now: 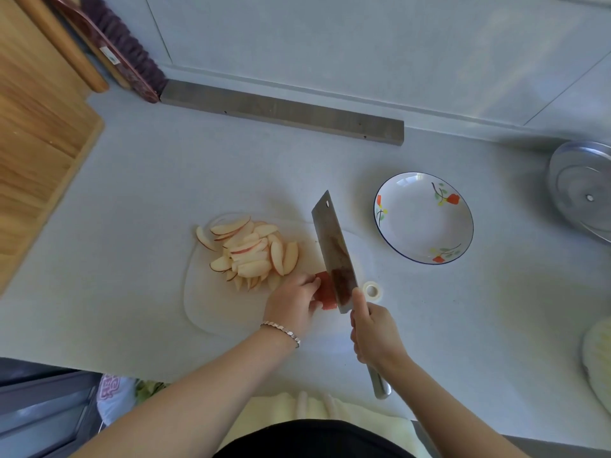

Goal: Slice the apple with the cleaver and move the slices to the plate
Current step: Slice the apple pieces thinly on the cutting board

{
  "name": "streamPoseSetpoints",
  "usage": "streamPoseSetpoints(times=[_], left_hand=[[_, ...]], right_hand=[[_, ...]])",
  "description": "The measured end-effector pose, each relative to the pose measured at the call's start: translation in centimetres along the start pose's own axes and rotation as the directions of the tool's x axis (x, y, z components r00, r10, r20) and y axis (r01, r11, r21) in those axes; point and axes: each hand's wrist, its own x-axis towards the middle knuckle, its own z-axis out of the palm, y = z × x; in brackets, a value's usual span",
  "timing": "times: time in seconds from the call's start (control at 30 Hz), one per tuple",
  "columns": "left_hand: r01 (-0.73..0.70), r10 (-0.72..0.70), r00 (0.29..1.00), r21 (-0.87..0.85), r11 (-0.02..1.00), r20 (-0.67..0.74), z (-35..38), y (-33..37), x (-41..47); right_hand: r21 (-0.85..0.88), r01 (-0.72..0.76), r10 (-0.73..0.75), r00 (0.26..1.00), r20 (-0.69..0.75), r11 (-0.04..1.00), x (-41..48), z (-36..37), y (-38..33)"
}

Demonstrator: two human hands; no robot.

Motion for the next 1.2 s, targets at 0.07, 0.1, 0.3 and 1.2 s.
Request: streamPoseSetpoints(times=[0.07, 0.1, 0.3, 1.2], left_hand=[[0.020, -0.020, 1.000, -0.021, 1.000, -0.014, 0.0, -0.1, 0.0], [0.034, -0.035, 0.999, -0.038, 0.999, -0.021, 0.1, 0.0, -0.1], [0.076, -0.078, 0.997, -0.081, 0.994, -0.014, 0.4, 0.1, 0.2], [0.075, -0.077, 0.997, -0.082, 0.994, -0.021, 0.7, -0.3, -0.1]], right_hand=[[0.015, -0.016, 0.015, 1.000, 0.015, 1.000, -0.5, -0.5, -0.4], [0.007, -0.013, 0.013, 1.000, 0.021, 1.000, -0.8, -0.8, -0.5], [-0.131, 0.028, -0.023, 0.999, 0.040, 0.991, -1.7, -1.5, -0.1], [-0.163, 0.064, -0.058, 0.997, 0.040, 0.985, -1.7, -1.4, -0.1]])
